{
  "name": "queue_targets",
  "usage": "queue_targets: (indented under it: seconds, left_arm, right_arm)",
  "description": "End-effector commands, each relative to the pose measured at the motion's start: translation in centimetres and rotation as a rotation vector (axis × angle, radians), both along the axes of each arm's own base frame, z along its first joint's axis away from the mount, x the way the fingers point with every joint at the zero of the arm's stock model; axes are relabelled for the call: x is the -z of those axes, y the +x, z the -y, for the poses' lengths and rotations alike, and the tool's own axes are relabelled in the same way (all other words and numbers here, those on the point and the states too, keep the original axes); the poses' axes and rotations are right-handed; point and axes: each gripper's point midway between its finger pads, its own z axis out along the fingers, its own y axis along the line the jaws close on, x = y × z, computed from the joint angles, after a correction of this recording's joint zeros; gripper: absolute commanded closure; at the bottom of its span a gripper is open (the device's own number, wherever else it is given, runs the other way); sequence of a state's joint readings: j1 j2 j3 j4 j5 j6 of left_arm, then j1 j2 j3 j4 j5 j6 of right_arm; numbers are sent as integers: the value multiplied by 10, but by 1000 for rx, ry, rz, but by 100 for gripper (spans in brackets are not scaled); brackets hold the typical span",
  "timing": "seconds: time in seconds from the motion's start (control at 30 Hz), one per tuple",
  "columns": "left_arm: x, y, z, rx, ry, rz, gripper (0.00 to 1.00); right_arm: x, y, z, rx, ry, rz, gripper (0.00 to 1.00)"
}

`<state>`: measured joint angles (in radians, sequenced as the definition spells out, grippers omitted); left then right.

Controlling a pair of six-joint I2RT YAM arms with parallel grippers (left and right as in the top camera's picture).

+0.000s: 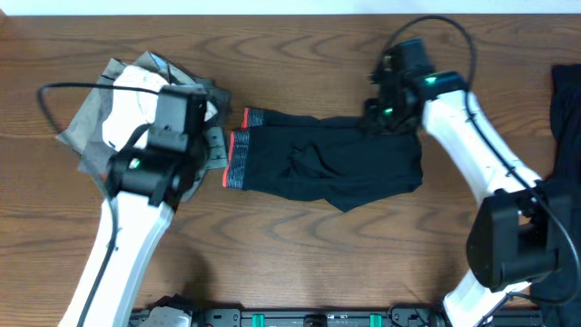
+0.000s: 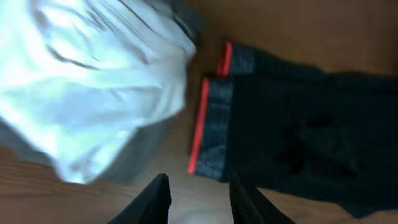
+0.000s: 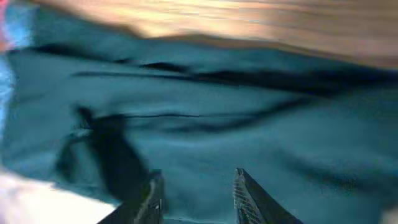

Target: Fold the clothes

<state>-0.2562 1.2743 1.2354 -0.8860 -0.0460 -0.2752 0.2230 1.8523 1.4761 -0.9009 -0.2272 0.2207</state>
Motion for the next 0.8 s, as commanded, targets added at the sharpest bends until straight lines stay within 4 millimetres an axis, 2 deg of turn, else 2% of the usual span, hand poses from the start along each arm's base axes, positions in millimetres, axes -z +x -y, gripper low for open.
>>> queue_targets:
  seconds: [0.0, 0.1, 0.23, 0.3, 0.4, 0.57, 0.77]
  left_arm:
    - [25, 8, 16, -41, -100, -109, 66]
    - [48, 13, 23, -77, -128, -182, 66]
    - [69, 17, 30, -97, -157, -249, 62]
    - [75, 18, 30, -119, -162, -266, 58]
    - [77, 18, 30, -140, -168, -275, 47]
    - [79, 16, 30, -188, -188, -290, 34]
    - [95, 21, 42, -179, -237, -333, 30]
  right_arm:
    - [19, 1, 25, 71, -42, -53, 72]
    - [42, -3, 35, 93, -53, -113, 85]
    - [77, -13, 40, 89, -86, -188, 93]
    - [94, -17, 52, 121, -152, -213, 96]
    - [111, -20, 85, 215, -310, -242, 99]
    - [116, -23, 131, 327, -429, -261, 99]
    - [116, -32, 150, 382, -394, -313, 96]
